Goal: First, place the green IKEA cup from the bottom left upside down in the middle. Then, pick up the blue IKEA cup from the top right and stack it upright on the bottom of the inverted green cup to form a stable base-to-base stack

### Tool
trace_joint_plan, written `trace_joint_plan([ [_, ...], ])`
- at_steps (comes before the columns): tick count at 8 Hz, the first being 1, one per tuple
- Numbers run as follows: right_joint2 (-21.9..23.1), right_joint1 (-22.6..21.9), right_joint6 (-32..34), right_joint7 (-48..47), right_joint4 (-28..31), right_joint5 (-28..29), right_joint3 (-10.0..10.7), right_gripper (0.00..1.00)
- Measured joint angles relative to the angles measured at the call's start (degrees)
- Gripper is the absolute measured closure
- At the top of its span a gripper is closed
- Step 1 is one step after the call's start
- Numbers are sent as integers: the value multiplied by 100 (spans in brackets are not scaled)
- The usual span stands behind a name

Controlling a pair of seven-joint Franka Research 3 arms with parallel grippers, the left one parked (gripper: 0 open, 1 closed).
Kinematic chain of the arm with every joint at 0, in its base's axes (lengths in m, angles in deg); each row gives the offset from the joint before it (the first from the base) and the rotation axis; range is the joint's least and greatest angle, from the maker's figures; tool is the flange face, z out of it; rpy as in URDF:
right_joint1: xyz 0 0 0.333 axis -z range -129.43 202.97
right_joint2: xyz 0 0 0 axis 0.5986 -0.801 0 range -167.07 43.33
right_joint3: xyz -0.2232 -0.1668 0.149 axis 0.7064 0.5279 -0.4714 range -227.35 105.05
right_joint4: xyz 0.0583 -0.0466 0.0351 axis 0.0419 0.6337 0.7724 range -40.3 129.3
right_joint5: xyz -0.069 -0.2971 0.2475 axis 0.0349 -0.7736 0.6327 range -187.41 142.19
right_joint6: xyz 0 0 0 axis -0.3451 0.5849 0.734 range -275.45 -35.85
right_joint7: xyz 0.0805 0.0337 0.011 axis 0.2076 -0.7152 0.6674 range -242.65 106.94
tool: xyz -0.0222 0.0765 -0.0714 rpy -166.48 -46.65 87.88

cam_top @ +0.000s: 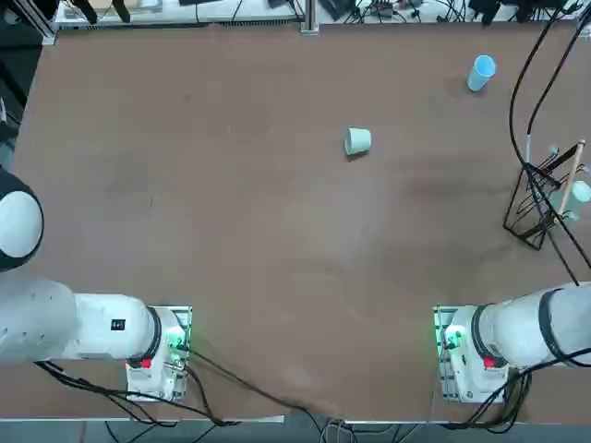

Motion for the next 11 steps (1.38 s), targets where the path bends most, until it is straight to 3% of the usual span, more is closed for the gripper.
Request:
trace_joint_plan([
  [6,-60,-41,0,66,-18,114,-91,0],
  [11,-784,-1026,-469,655,-8,192,-172,0],
])
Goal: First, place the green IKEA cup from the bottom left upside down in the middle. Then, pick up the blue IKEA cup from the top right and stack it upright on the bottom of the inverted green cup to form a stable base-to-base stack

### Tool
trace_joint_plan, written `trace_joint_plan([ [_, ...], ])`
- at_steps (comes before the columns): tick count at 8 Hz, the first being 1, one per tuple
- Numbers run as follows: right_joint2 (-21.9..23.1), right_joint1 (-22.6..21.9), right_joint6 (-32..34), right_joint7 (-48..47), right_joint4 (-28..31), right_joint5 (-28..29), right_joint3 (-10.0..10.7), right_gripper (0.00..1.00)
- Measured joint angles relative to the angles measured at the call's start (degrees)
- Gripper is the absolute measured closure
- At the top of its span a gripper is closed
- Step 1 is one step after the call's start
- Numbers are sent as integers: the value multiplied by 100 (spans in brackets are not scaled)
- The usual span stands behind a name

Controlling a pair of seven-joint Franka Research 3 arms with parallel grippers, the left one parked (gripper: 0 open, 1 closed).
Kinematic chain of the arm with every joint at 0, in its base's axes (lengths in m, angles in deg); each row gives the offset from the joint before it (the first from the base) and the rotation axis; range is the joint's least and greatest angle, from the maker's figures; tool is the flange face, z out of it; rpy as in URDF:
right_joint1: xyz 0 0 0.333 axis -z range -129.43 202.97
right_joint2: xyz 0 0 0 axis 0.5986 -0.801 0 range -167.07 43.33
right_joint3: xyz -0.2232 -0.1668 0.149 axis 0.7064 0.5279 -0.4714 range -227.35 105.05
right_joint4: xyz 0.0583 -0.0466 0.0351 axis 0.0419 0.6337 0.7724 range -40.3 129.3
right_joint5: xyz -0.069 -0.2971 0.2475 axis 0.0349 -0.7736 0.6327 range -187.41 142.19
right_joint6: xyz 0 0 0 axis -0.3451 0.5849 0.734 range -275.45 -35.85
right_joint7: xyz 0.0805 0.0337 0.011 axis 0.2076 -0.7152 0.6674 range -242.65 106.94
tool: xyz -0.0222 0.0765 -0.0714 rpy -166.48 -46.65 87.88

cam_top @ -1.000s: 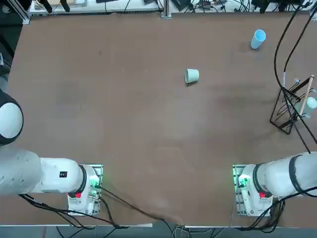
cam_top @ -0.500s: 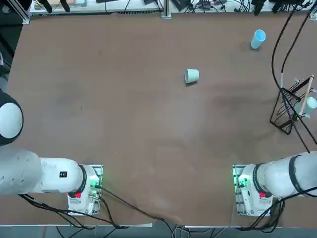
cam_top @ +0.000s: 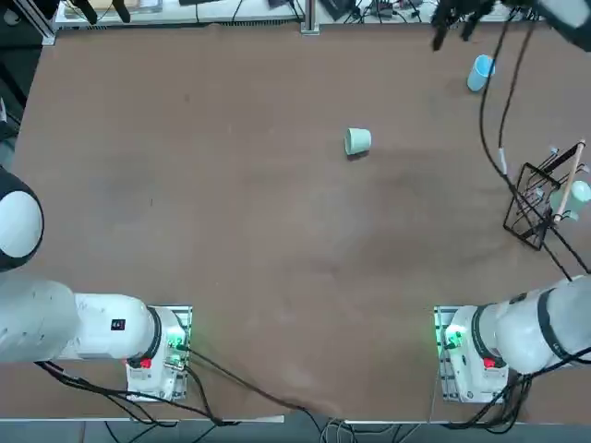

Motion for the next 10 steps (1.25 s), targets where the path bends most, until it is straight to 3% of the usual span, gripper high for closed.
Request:
trace_joint_plan([
  [7,-1076,-398,-953,3842,11,9,-1,0],
  [10,-1533,-515,-1425,4936,11,164,-13,0],
])
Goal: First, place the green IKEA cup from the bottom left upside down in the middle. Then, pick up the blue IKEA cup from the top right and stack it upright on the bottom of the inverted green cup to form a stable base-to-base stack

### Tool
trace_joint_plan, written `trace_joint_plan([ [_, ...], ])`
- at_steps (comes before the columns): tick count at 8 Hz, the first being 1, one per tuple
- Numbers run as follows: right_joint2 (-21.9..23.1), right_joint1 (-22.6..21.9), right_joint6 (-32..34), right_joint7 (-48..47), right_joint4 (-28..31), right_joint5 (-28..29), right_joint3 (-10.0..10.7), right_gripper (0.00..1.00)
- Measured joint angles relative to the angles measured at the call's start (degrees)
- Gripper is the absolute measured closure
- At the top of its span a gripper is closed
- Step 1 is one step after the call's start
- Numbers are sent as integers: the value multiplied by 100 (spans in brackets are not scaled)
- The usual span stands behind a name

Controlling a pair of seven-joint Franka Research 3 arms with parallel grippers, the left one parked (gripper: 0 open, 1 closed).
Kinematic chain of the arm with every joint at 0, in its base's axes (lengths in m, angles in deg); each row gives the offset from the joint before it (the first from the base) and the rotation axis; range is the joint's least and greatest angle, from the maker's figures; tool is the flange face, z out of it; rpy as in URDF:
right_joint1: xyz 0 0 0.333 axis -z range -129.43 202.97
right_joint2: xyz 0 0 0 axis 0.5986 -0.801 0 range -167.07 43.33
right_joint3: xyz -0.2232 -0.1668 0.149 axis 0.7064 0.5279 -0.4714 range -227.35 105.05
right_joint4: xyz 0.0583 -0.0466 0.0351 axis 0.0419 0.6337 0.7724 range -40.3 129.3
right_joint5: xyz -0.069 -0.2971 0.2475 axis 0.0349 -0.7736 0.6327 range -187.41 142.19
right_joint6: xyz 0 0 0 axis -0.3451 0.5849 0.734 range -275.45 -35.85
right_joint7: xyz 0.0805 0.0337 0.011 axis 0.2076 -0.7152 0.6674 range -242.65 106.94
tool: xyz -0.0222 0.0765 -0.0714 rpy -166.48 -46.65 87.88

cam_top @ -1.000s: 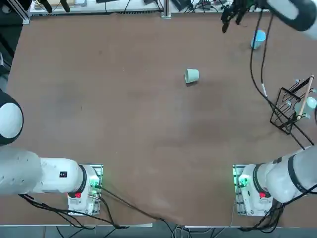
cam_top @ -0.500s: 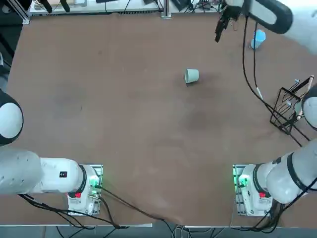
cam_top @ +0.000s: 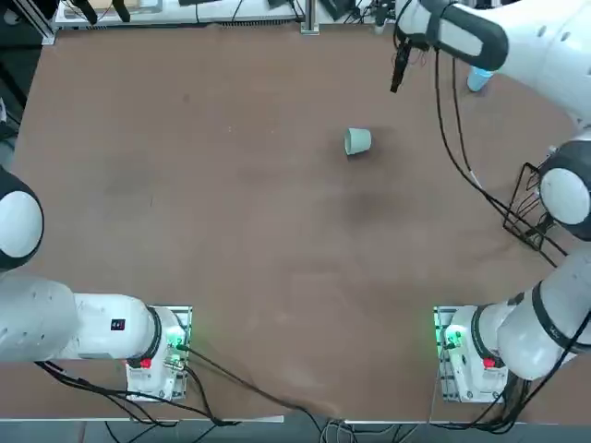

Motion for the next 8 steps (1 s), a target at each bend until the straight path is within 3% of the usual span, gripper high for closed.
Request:
trace_joint_plan([
  [3,-402,-103,-519,812,-2,91,-100,0],
  [8,-921,-223,-518,1150,10,103,-203,0],
])
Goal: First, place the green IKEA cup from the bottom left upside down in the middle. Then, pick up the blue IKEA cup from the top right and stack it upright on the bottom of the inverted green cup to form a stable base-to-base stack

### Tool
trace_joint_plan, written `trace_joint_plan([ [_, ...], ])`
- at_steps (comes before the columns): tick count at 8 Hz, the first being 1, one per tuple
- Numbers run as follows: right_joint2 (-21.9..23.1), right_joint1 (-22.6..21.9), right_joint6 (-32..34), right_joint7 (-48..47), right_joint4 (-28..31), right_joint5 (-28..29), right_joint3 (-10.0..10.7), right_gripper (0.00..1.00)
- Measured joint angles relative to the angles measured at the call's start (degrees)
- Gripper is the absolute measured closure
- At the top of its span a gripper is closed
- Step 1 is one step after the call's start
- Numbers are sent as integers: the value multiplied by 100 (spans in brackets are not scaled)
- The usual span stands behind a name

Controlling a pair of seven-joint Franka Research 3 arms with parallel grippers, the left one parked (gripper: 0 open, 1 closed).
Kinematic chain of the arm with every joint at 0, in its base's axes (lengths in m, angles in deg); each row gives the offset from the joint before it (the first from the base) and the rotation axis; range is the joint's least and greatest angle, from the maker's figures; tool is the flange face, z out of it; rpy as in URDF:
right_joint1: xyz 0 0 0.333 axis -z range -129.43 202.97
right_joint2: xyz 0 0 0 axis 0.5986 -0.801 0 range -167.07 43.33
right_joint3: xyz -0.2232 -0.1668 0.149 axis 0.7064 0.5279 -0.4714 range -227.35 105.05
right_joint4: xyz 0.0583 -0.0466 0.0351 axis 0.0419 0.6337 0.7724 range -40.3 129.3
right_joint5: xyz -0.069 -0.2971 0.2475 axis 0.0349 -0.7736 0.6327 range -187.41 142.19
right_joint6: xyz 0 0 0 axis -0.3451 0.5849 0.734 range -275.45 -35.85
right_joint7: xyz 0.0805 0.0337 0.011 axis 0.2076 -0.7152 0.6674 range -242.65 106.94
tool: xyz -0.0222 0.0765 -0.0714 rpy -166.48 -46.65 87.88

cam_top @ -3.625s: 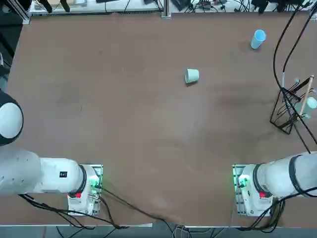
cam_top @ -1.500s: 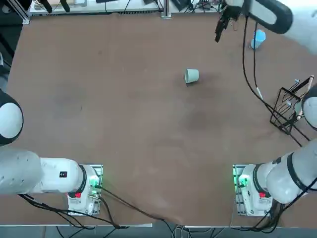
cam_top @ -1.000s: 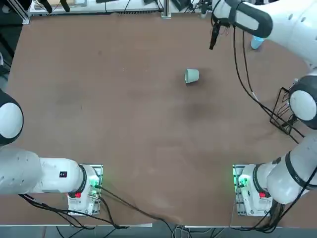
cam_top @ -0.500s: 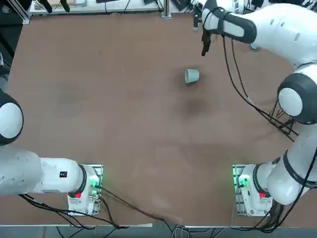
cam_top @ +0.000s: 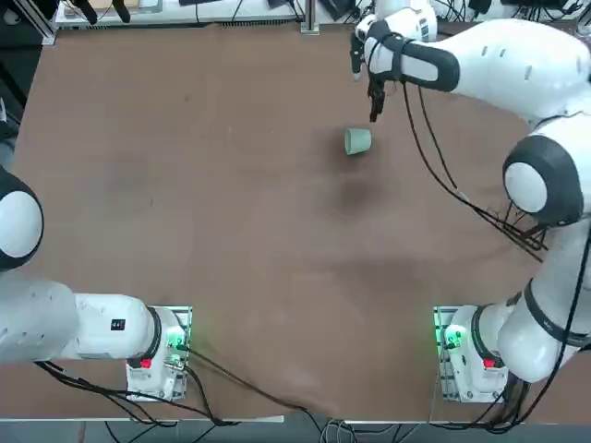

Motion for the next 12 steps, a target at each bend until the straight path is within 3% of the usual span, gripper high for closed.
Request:
trace_joint_plan([
  [4,-364,-4,-426,588,52,149,-94,0],
  [7,-374,53,-645,1384,143,848,-115,0],
  [12,-322,308,-1300,2299,618,1093,-114,0],
])
